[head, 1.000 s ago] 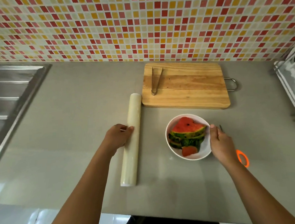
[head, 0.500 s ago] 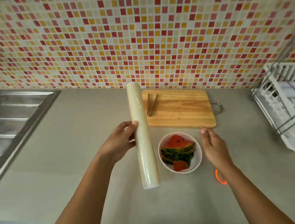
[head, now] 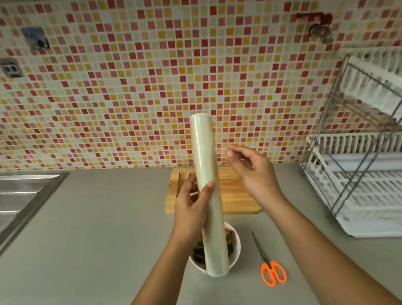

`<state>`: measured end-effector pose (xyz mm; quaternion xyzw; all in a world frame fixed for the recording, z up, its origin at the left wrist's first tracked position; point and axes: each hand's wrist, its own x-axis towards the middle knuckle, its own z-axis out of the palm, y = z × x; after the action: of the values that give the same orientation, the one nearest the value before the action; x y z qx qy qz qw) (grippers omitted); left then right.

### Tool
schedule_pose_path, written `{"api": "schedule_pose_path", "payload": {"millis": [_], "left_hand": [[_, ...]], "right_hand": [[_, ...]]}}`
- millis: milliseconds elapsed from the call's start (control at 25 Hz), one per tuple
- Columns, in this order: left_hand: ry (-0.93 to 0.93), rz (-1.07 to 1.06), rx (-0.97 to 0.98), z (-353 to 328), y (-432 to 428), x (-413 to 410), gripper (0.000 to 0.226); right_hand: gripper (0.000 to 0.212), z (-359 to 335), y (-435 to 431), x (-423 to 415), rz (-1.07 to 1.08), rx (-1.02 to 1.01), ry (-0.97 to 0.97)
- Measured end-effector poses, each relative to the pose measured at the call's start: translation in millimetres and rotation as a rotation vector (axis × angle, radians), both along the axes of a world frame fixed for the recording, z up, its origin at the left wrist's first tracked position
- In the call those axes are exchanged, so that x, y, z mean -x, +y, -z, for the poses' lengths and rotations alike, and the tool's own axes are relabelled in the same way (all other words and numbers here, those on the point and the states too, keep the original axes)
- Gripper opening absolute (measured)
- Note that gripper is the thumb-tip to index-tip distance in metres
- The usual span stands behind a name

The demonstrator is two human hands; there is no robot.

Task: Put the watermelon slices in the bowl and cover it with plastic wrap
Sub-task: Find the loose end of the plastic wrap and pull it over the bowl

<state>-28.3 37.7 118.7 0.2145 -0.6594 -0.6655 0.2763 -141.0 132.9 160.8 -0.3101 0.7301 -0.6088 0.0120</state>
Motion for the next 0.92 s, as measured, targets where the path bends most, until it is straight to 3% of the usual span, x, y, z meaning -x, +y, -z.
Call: {"api": "schedule_pose_path", "payload": {"millis": [120, 400, 640, 840, 920], "left_hand": [[0.049, -0.005, 0.035, -7, 12, -2, 0.019], [0.071, -0.037, 0.241, -13, 15, -1, 0.033], [0.065, -0.056, 0.287, -8, 7, -1, 0.037], [0.055, -0.061, 0.219, -9, 0, -4, 0.023], [0.061, -0.078, 0.228, -11, -2, -5, 0.019]], "right_hand": [[0.028, -13, -8, -5, 0.010, 0.120, -0.065], [0.010, -29, -19, -10, 0.164, 0.329, -0.084], [0.012, -31, -29, -12, 0.241, 0.220, 0.015], [0.010, -38, -41, -15, 0.107, 0.315, -0.232], [0.008, -41, -43, -18, 0.084, 0.323, -0.249]]}}
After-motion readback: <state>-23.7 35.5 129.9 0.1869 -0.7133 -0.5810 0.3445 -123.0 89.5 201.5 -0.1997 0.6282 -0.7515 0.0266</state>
